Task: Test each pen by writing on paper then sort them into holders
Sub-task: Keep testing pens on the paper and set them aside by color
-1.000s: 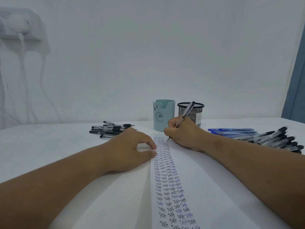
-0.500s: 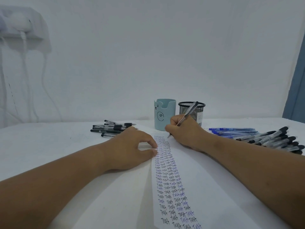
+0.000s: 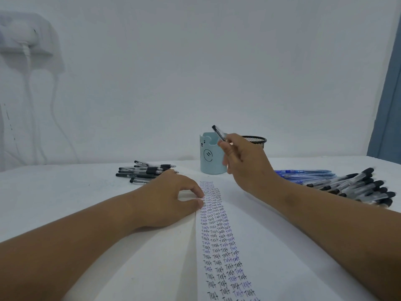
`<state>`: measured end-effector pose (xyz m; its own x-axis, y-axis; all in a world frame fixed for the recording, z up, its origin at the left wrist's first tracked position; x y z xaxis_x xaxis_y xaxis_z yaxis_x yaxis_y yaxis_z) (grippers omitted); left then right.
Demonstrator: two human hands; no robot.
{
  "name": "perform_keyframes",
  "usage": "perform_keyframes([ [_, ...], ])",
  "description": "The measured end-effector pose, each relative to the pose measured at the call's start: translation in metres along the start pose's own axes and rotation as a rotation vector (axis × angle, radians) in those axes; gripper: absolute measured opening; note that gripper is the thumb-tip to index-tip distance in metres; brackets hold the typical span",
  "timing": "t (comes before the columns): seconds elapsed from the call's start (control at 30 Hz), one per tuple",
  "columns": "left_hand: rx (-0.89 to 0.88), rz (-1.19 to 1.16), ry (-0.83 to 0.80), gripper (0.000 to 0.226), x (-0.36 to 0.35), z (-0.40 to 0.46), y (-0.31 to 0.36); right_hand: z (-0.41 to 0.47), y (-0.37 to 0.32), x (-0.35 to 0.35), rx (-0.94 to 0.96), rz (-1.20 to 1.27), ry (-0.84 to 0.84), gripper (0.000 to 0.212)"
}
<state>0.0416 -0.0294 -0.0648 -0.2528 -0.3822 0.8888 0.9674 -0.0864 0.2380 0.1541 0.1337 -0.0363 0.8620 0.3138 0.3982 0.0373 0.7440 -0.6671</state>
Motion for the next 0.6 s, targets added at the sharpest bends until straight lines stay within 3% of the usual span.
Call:
perform_keyframes([
  [0.17, -0.013, 0.005, 0.014, 0.022, -0.001, 0.0, -0.001, -0.005, 0.0, -0.005, 0.041, -0.074, -0.054, 0.026],
  [0.47, 0.025, -0.035, 0.028, 0.019, 0.001, 0.0, 0.005, -0.009, -0.002, -0.005, 0.034, -0.029, -0.168, 0.02],
  [0.6, 0.123, -0.057, 0.069, 0.039, 0.002, -0.001, 0.018, -0.007, -0.007, -0.005, 0.042, -0.235, -0.238, 0.016],
])
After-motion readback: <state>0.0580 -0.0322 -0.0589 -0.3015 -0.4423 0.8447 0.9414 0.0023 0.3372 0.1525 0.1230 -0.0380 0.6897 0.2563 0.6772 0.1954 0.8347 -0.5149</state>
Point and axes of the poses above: each hand's wrist, its own z-axis towards the middle knuckle, its own x-axis out of the back of the hand, y = z × x, the point moved 4 cm from there along z, towards the middle knuckle, and after that the axes turned 11 degrees about -x, right-handed, at the moved point
